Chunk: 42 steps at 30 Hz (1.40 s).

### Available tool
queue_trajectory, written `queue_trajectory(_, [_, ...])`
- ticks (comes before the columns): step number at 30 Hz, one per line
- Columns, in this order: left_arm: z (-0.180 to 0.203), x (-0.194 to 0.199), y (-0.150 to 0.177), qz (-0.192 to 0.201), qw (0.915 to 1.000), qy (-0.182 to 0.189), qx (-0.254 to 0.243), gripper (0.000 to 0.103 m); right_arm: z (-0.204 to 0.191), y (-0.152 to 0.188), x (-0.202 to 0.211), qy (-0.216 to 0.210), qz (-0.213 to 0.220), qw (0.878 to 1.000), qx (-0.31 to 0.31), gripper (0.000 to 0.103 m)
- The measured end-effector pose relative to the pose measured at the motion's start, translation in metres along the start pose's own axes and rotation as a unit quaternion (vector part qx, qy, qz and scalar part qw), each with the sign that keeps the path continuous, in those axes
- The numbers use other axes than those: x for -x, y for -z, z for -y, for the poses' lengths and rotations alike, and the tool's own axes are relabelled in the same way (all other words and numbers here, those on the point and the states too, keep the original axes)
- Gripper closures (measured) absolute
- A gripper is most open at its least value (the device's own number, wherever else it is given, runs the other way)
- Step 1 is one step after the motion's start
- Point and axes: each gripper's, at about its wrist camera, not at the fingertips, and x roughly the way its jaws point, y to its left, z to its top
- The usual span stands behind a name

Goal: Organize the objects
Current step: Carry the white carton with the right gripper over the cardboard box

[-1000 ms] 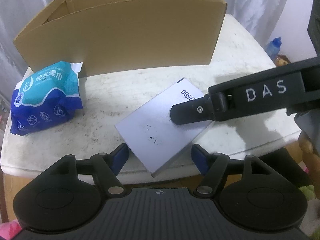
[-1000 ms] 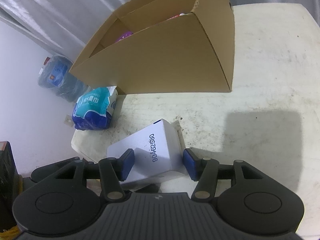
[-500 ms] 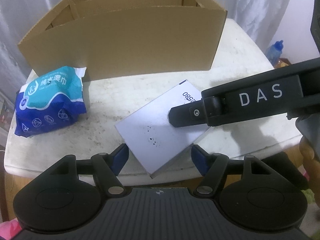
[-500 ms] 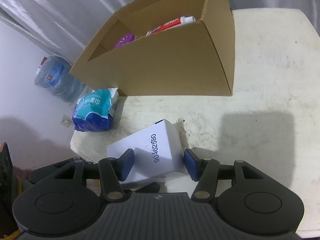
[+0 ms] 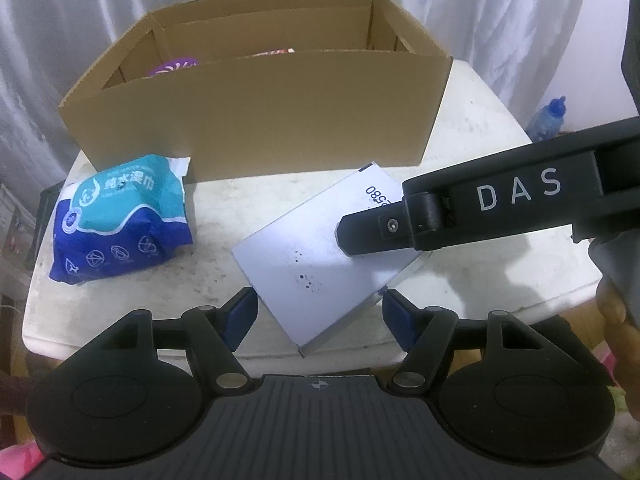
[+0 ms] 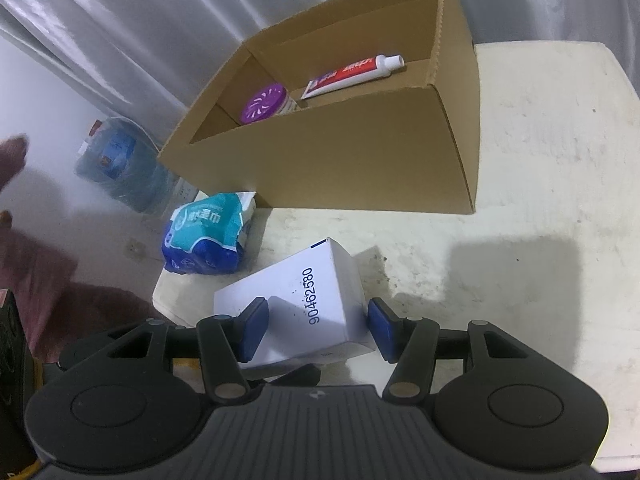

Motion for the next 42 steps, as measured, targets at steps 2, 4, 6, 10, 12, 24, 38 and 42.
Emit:
queue_trajectory(2, [-0.001, 0.002, 0.0, 0.002, 1.0, 0.0, 0.002, 0.034, -0.002, 0.0, 0.001, -0.001, 0.001, 1.0, 0.001, 0.044])
queue_trajectory(4, [-0.002, 0.005, 0.001, 0.004, 1.0, -0.001, 0.004, 0.034, -0.004, 0.0, 0.001, -0.002, 0.001, 1.0, 0.002, 0.044])
queue_trajectory(6, [-0.003, 0.007, 0.0, 0.006, 1.0, -0.002, 0.004, 0.034, -0.006, 0.0, 0.002, -0.002, 0.003, 1.0, 0.004, 0.044])
queue_trajectory(10, [-0.004, 0.011, 0.001, 0.009, 0.9999, -0.005, 0.006, 0.034, -0.009, 0.0, 0.004, -0.003, 0.005, 1.0, 0.007, 0.044])
queue_trajectory(12, [-0.004, 0.013, 0.002, 0.012, 0.9999, -0.006, 0.007, 0.034, -0.011, 0.0, 0.005, -0.004, 0.006, 1.0, 0.009, 0.044])
queue_trajectory(24, [-0.005, 0.025, 0.005, 0.023, 0.9995, -0.016, 0.01, 0.034, -0.021, 0.002, 0.012, -0.008, 0.013, 1.0, 0.02, 0.044])
queue_trajectory(38, [0.002, 0.043, 0.005, 0.044, 0.9985, -0.03, 0.008, 0.034, -0.03, 0.003, 0.025, -0.012, 0.031, 0.999, 0.029, 0.044])
queue_trajectory(42, [0.002, 0.051, 0.004, 0.055, 0.9978, -0.035, 0.009, 0.034, -0.034, 0.002, 0.03, -0.016, 0.039, 0.999, 0.033, 0.044])
